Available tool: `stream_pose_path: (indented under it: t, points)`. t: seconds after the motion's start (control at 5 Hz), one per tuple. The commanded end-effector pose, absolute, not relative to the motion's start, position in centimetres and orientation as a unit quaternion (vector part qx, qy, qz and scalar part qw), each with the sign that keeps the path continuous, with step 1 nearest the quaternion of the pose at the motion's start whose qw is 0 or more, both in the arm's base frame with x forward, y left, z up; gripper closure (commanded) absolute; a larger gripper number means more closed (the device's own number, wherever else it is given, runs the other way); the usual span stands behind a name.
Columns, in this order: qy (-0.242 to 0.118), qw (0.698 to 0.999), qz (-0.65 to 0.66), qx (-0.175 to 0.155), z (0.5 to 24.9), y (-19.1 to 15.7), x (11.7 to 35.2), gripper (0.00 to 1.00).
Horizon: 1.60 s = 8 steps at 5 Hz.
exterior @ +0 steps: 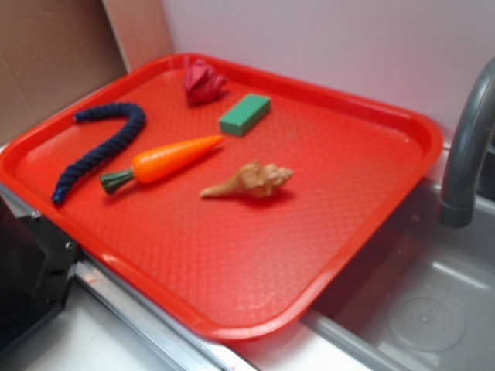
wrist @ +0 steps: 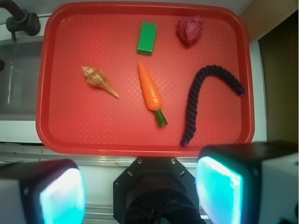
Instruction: Grab the red paper.
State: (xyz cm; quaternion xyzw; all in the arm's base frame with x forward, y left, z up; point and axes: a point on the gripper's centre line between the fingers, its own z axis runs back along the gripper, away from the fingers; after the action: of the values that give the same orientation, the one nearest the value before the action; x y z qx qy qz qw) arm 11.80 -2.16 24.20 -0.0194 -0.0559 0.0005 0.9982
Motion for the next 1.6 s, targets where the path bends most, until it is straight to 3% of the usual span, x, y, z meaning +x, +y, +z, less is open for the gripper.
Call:
stream_pose_path:
  t: [0.0,0.2,0.4,0.8,1.4]
  points:
    - [-0.056,0.998,0.0,-0.019,24.2,-2.2,11.8,0.0]
    - [-0.073,0.987,0.127,-0.061,23.5,0.7,14.4,0.0]
    - [-0.098,0.96,0.249,-0.083,22.5,2.0,15.3,0.0]
    - [-0.119,0.93,0.343,-0.063,19.8,4.8,18.7,0.0]
    - [-0.168,0.903,0.396,-0.003,11.8,8.4,26.7,0.0]
